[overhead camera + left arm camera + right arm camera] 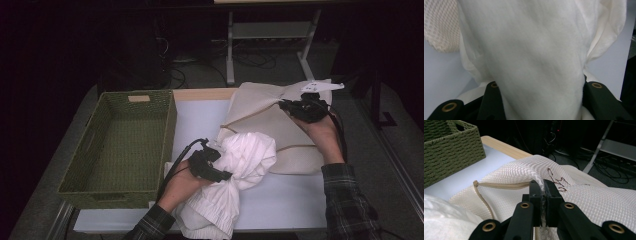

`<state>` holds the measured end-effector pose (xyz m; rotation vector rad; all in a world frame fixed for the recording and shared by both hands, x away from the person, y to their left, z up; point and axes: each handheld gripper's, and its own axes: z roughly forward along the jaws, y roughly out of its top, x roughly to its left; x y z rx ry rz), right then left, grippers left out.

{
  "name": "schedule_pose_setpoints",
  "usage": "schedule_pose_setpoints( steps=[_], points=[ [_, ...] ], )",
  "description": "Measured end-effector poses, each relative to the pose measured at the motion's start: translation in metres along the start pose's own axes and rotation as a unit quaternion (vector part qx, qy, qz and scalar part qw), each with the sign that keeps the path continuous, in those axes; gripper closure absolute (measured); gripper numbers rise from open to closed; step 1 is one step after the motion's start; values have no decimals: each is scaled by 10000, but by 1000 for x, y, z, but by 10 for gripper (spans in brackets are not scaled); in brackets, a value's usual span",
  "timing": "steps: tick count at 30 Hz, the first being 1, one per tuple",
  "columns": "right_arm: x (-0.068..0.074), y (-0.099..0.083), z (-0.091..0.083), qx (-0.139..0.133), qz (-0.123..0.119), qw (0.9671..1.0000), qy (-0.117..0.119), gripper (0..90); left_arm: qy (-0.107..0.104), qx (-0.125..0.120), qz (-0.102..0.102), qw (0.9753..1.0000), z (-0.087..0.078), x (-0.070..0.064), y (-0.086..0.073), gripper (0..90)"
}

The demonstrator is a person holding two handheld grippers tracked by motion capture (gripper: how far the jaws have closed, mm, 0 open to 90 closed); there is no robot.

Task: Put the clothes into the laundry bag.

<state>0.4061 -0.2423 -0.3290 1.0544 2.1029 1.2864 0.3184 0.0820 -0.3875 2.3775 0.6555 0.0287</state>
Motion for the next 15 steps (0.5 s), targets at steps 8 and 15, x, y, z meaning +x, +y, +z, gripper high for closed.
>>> schedule_pose_setpoints(
  steps=[8,15],
  points=[
    [0,-1,0,-8,8,10000,16,857,3,-34,30,10000,3,3,13,541],
    [0,-1,0,-15,1,10000,21,858,-2,-122,-29,9999,7,9,26,541]
  ],
)
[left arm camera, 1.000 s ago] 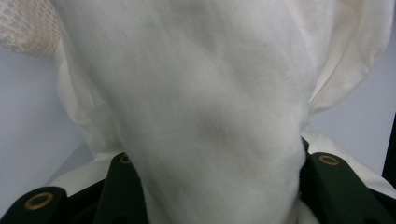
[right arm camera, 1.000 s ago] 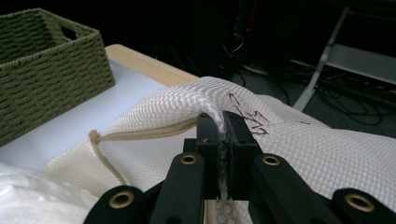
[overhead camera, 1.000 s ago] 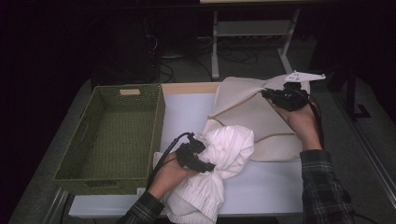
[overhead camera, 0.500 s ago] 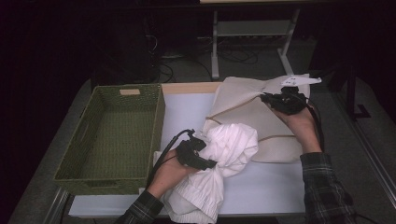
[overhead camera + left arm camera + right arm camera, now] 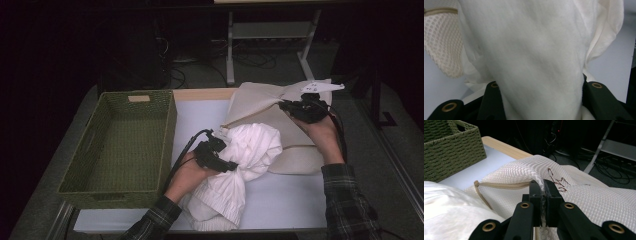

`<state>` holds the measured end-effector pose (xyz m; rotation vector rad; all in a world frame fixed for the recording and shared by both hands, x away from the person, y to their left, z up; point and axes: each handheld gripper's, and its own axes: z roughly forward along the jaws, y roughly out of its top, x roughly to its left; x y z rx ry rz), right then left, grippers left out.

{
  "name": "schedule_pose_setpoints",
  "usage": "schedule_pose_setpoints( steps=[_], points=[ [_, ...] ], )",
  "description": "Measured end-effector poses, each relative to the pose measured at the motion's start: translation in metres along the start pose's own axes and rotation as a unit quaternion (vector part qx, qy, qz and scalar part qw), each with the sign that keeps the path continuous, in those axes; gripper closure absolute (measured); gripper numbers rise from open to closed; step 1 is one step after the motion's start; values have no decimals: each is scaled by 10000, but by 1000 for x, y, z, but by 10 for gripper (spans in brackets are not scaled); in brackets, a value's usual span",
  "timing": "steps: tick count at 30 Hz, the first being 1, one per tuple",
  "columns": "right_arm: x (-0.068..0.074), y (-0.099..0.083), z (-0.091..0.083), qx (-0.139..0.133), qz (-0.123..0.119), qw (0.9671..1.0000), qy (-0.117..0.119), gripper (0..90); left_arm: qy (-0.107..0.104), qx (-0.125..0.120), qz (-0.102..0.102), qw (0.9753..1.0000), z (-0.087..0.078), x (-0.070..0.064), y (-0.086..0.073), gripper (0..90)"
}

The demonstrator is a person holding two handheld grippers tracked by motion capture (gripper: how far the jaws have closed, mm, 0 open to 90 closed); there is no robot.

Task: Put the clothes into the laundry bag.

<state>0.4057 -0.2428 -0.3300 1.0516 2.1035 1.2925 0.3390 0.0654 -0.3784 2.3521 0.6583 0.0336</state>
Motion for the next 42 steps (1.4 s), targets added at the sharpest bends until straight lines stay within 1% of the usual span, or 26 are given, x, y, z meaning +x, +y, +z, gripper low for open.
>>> schedule_pose_setpoints(
  steps=[1,6,7,8,12,14,16,17,20,22,27,29,32,33,34,37,38,39,40,42],
  points=[
    [0,0,0,0,0,10000,0,858,0,0,0,10000,0,0,0,540],
    [1,0,0,-2,-14,10000,14,858,5,-37,29,10000,5,2,11,540],
    [1,0,0,-2,-14,10000,14,858,5,-37,29,10000,5,2,11,539],
    [1,0,1,-2,-12,10000,23,858,3,-47,11,10000,7,3,15,539],
    [1,0,1,0,-12,10000,39,858,13,-82,-19,10000,12,4,21,539],
    [2,0,1,4,-33,10000,48,857,39,-95,-3,9999,16,6,27,539],
    [2,0,1,1,-37,10000,53,858,48,-91,8,9999,17,6,29,539],
    [2,0,1,-1,-39,10000,56,858,53,-115,-24,9999,19,6,31,539],
    [2,1,0,-19,-44,10000,71,858,102,-98,-21,9999,26,6,39,539],
    [3,2,-1,-36,-32,10000,80,858,121,-33,22,9999,30,6,42,539],
    [4,3,-3,-88,-58,9999,101,858,119,-19,16,9999,37,5,46,539],
    [6,5,-4,-106,-80,9998,115,858,153,-8,11,9999,40,6,49,539],
    [7,6,-4,-118,-79,9998,126,858,187,-55,-67,9998,42,11,55,539],
    [7,6,-4,-118,-79,9998,126,858,187,-55,-67,9998,42,11,55,539],
    [8,6,-4,-131,-90,9998,138,858,208,-110,-139,9996,42,14,57,539],
    [9,6,-4,-132,-100,9998,150,858,244,-137,-187,9994,41,17,59,539],
    [9,7,-4,-117,-92,9997,172,858,313,-153,-239,9991,40,21,60,539],
    [9,7,-4,-117,-92,9997,172,858,313,-153,-239,9991,40,21,60,539],
    [10,7,-4,-116,-97,9997,179,858,362,-167,-259,9989,38,24,61,539],
    [12,7,-3,-98,-120,9996,216,858,499,-186,-309,9981,34,30,63,539]
  ],
)
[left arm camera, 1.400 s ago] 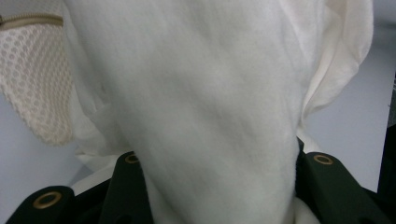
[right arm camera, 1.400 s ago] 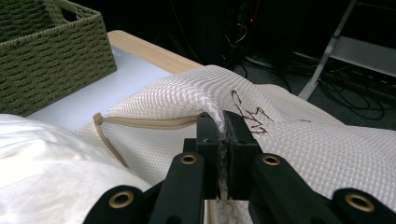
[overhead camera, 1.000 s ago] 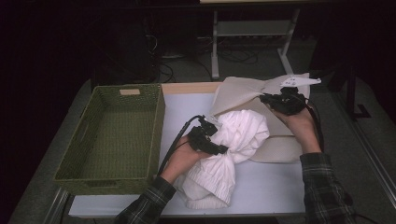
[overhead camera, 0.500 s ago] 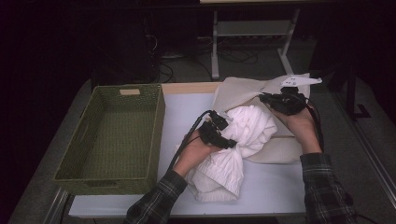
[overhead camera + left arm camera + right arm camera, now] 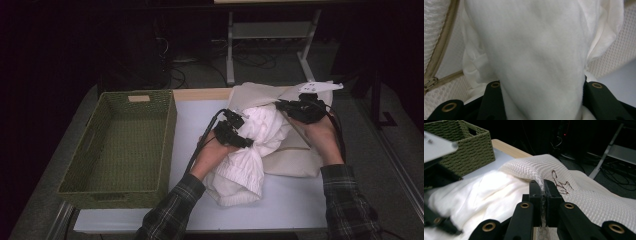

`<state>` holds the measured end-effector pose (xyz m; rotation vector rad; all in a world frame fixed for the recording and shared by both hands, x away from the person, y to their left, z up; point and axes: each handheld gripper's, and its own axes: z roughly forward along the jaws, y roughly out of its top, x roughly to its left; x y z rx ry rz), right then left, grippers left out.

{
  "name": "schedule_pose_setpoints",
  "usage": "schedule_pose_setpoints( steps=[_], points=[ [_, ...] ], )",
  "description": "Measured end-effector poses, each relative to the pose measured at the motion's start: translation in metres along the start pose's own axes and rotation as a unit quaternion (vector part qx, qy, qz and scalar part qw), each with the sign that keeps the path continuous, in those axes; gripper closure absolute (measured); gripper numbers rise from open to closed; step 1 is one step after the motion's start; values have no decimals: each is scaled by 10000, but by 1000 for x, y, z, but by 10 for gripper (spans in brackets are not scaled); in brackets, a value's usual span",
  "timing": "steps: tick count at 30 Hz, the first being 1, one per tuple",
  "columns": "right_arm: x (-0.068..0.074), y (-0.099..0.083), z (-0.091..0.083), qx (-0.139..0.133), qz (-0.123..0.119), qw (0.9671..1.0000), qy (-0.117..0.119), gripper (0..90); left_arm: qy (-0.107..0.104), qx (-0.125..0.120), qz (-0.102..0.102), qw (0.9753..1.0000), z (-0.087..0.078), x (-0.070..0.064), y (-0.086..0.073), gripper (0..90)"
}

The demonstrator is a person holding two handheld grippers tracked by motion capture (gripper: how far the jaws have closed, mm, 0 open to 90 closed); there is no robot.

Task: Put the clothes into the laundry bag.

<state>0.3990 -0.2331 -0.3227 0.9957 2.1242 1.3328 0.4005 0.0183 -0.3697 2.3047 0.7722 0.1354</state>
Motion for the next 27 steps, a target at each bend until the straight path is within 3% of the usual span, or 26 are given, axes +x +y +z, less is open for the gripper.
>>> schedule_pose_setpoints(
  steps=[4,18,24,27],
  points=[
    [3,0,3,28,-35,10000,48,858,128,8,-58,9999,0,7,2,539],
    [9,-2,13,192,-137,9997,111,857,142,166,-276,9994,27,15,10,514],
    [9,-2,14,228,-139,9996,123,857,250,229,-184,9993,36,14,16,474],
    [10,-4,15,302,-180,9993,112,856,240,147,-253,9993,39,16,17,449]
  ],
)
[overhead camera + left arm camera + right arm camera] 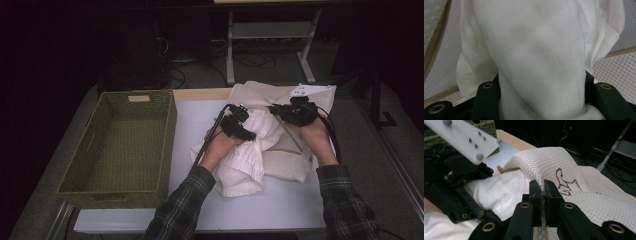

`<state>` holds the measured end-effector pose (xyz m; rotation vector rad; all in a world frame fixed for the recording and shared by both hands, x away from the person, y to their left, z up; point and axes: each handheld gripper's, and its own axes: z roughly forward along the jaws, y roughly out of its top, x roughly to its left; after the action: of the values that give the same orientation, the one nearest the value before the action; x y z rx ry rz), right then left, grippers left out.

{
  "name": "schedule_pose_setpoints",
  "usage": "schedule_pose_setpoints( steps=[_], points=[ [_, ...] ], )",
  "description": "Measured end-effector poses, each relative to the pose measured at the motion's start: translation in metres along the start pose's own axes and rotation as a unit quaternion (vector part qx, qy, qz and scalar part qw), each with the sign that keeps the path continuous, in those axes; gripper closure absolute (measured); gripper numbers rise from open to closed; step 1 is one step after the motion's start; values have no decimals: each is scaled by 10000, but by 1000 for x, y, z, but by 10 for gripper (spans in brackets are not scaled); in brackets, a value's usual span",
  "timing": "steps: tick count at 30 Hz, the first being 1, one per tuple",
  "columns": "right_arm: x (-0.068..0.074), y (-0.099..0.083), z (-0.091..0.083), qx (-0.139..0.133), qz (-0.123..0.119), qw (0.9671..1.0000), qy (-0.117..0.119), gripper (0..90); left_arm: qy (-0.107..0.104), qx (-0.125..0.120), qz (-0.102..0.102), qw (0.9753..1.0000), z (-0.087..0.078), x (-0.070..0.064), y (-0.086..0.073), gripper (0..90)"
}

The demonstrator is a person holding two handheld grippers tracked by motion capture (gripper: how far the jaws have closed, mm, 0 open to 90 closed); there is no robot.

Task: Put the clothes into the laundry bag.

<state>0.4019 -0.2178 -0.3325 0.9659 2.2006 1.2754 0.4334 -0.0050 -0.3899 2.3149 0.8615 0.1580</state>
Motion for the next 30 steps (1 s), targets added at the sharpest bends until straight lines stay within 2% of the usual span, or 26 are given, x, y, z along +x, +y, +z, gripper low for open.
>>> schedule_pose_setpoints(
  steps=[3,5,10,12,13,17,19,21,22,26,27,30],
  points=[
    [0,-2,2,54,-14,10000,-6,856,-31,-40,-10,10000,1,1,-1,412],
    [0,-5,3,107,9,9999,23,856,-41,-80,97,9999,-2,0,-2,334],
    [-1,-8,2,133,8,9999,44,855,-163,-209,40,9996,-8,0,-6,244],
    [-1,-9,1,137,-4,9999,50,851,-164,-241,61,9996,-12,-2,-8,180],
    [-1,-9,0,150,-10,9999,71,851,-86,-262,107,9996,-17,-4,-10,169],
    [-1,-10,-2,156,-23,9998,92,851,-56,-287,170,9994,-27,-8,-12,160],
    [-2,-10,-3,165,-58,9998,99,850,-28,-361,195,9992,-39,-10,-16,159],
    [-2,-11,-4,185,-8,9997,131,848,-26,-388,208,9990,-43,-10,-17,158],
    [-2,-12,-4,183,1,9997,139,848,-46,-407,226,9989,-51,-12,-22,158],
    [-3,-15,-6,218,50,9996,189,844,-53,-414,283,9987,-63,-14,-30,158],
    [-5,-17,-7,257,59,9994,228,844,-62,-480,288,9984,-70,-15,-36,158],
    [-6,-20,-8,282,81,9993,243,844,-56,-536,278,9982,-77,-17,-42,159]
  ],
)
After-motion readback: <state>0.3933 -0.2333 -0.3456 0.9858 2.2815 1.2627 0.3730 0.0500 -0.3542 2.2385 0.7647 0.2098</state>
